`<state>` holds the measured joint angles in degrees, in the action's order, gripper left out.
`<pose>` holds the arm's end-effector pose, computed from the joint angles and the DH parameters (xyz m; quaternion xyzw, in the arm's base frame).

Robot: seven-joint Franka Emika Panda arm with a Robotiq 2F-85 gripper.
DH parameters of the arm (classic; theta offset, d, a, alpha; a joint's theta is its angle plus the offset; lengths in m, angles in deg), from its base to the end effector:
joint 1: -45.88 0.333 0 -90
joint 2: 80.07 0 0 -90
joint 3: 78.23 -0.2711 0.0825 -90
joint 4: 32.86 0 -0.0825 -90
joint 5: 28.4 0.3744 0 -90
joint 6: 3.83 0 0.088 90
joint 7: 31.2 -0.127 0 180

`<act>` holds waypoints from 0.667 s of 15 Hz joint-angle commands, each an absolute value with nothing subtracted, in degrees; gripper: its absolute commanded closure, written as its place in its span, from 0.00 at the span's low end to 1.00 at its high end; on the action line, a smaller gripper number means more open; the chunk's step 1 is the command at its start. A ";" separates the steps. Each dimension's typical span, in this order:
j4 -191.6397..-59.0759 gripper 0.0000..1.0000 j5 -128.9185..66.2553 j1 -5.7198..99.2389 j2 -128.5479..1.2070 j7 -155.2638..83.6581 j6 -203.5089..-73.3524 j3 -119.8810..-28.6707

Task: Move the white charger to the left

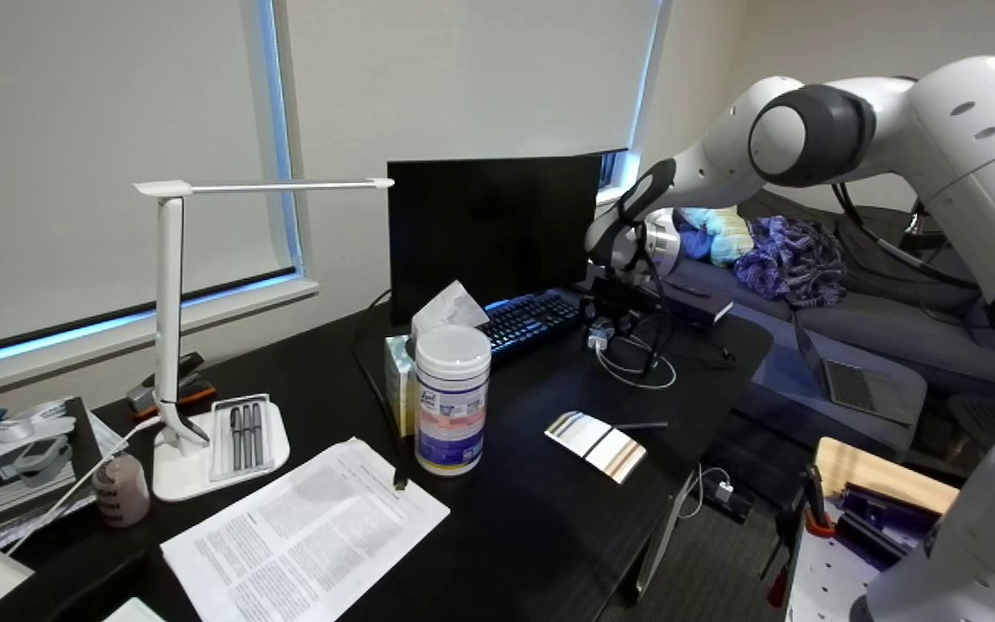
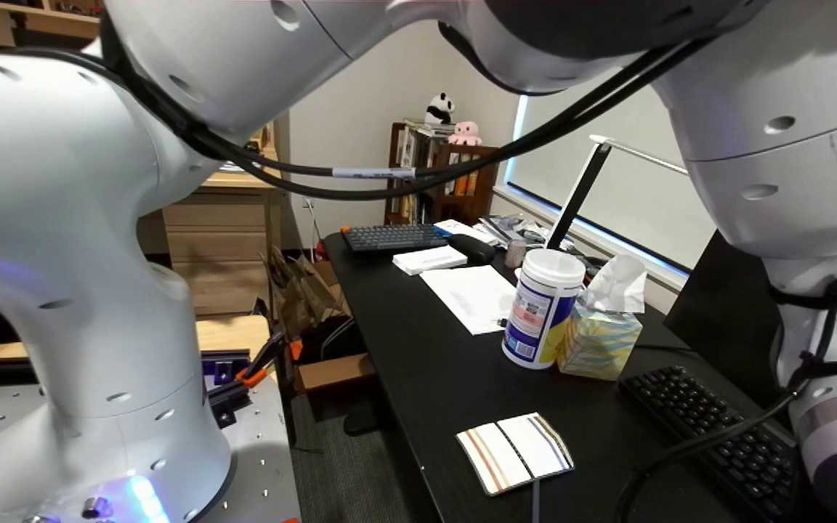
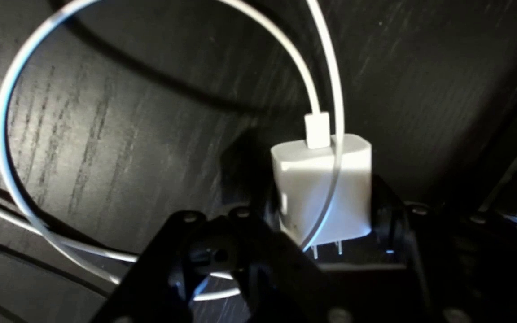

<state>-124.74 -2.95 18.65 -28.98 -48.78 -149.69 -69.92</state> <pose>0.5319 -0.3742 0.0725 -0.8138 0.5753 -0.0464 0.0681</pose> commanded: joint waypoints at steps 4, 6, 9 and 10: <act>-135.29 0.76 -5.90 20.70 -36.61 -37.42 -150.22 -71.10; -141.79 0.76 -8.00 23.14 -40.56 -34.71 -151.57 -70.68; -150.35 0.76 -12.25 27.14 -46.18 -32.21 -153.58 -70.42; -153.43 0.76 -13.69 28.47 -48.35 -31.54 -154.58 -70.46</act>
